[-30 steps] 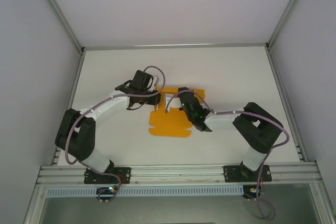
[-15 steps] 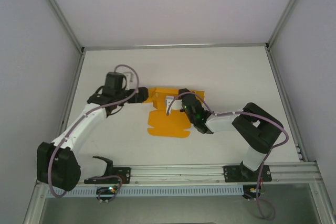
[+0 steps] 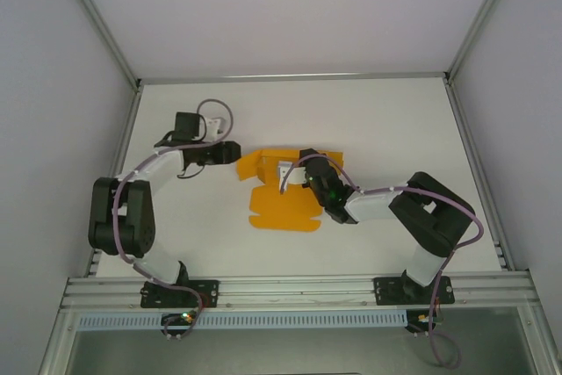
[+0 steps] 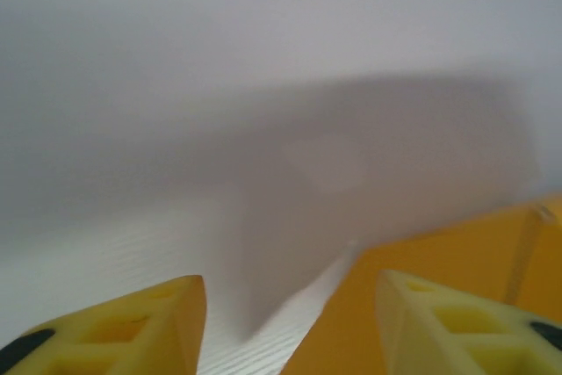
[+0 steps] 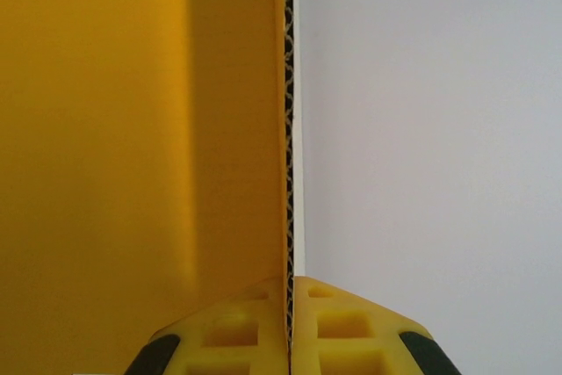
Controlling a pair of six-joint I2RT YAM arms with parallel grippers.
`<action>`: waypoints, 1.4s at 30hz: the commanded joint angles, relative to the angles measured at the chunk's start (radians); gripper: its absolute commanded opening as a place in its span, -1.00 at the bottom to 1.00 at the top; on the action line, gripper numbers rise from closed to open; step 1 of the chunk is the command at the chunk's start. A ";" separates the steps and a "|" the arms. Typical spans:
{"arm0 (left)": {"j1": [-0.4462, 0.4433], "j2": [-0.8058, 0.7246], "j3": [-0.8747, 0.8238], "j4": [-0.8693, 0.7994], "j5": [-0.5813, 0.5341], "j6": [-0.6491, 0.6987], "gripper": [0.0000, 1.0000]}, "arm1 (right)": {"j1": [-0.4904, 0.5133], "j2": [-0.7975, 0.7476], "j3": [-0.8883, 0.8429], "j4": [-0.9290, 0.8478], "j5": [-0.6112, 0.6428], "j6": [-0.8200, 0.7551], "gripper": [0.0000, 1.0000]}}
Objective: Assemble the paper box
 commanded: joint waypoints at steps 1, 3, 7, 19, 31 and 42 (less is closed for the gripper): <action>-0.076 0.010 -0.005 0.018 0.159 0.134 -0.02 | 0.001 -0.028 0.027 -0.026 -0.004 0.005 -1.00; -0.098 0.004 -0.024 0.041 0.160 0.143 -0.05 | 0.000 -0.029 0.023 -0.027 0.003 0.002 -1.00; -0.110 0.001 -0.050 0.040 0.153 0.151 -0.13 | -0.002 -0.035 0.013 -0.033 0.019 0.010 -1.00; -0.175 -0.029 -0.113 0.075 0.069 0.190 -0.21 | 0.013 -0.034 -0.021 -0.009 -0.002 -0.007 -1.00; -0.127 -0.105 -0.098 -0.011 0.098 0.253 -0.17 | 0.001 -0.091 -0.073 0.262 -0.032 -0.153 -1.00; -0.119 0.116 0.061 0.162 0.201 0.199 -0.20 | -0.163 0.057 -0.008 0.356 -0.147 -0.213 -1.00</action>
